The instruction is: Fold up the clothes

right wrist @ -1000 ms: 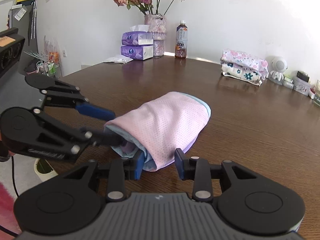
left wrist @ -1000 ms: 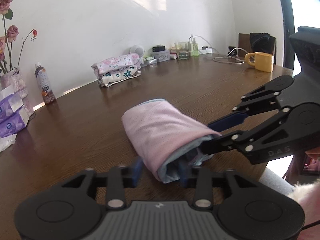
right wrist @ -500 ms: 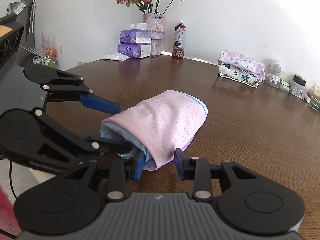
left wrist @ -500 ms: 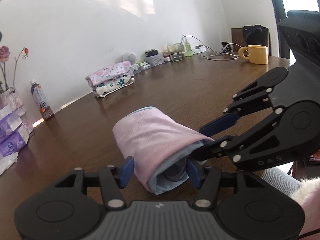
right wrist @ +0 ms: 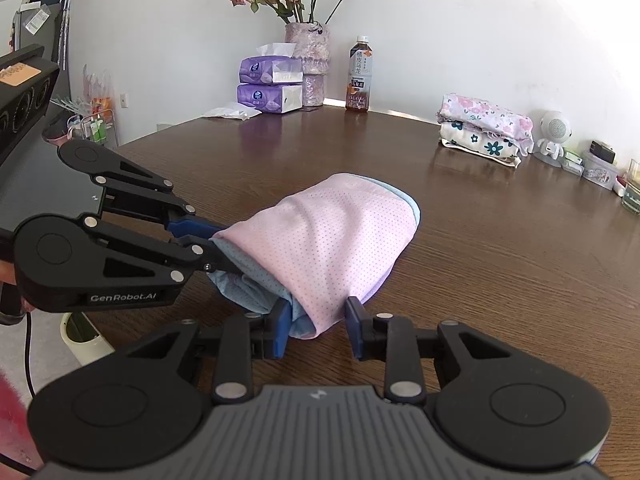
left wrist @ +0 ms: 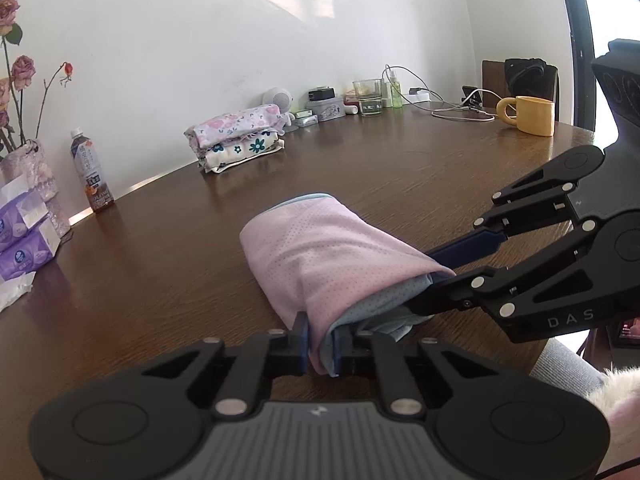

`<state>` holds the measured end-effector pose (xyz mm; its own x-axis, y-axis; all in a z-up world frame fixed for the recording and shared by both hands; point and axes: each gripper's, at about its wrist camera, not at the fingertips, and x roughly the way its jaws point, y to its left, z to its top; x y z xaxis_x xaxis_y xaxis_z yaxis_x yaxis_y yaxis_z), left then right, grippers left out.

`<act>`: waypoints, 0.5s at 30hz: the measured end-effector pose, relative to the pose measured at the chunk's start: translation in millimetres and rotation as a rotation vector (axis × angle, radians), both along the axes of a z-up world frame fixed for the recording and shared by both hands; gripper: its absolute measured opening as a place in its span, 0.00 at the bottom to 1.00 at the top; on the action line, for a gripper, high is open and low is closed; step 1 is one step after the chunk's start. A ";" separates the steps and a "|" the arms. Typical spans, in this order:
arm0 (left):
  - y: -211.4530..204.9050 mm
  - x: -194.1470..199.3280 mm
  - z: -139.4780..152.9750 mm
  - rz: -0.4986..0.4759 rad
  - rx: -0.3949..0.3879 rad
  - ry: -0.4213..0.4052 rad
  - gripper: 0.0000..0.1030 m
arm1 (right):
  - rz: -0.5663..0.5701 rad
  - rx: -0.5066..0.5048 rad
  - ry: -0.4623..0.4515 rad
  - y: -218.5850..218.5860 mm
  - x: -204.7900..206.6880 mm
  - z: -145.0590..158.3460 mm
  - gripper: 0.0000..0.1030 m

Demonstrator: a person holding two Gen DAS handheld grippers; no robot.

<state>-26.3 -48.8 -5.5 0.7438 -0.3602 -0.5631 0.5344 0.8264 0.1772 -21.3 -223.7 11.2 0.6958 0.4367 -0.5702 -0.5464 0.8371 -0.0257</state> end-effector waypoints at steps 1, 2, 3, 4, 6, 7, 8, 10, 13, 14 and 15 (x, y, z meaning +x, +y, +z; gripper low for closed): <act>1.5 -1.2 0.9 0.003 -0.007 0.002 0.26 | -0.002 0.006 -0.002 -1.3 -0.9 1.4 0.28; 3.4 -3.5 2.1 0.004 -0.010 0.001 0.30 | -0.001 0.013 -0.004 -3.0 -2.0 2.8 0.28; 5.5 -5.8 3.4 0.006 -0.013 -0.001 0.35 | -0.001 0.017 -0.006 -4.5 -3.1 4.2 0.28; 7.3 -7.4 4.1 0.002 -0.018 0.004 0.36 | 0.000 0.019 -0.007 -5.9 -4.0 5.4 0.28; 10.0 -9.9 4.6 -0.005 -0.026 0.016 0.36 | 0.001 0.018 -0.006 -6.9 -5.2 6.2 0.28; 9.6 -9.9 3.8 -0.005 -0.021 0.014 0.36 | 0.001 0.014 -0.004 -6.2 -4.7 5.2 0.28; 8.9 -9.7 3.0 -0.005 -0.016 0.011 0.36 | 0.000 0.011 -0.002 -5.5 -4.2 4.2 0.28; 7.1 -8.7 1.3 0.000 -0.007 0.000 0.36 | -0.002 0.006 0.001 -3.8 -3.1 2.3 0.28; 4.6 -2.8 -0.6 0.011 -0.011 0.002 0.08 | -0.003 0.004 0.001 0.7 -1.3 0.0 0.21; 4.1 -1.2 -1.0 0.015 -0.014 0.005 0.08 | -0.002 0.000 -0.001 2.1 -1.3 -0.6 0.20; 3.5 0.5 -1.4 0.019 -0.017 0.008 0.07 | -0.001 -0.005 -0.004 3.3 -2.0 -1.4 0.18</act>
<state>-25.8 -45.2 -6.9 0.7461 -0.3555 -0.5630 0.5197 0.8395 0.1585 -23.3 -220.4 9.8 0.6982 0.4332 -0.5699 -0.5457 0.8374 -0.0319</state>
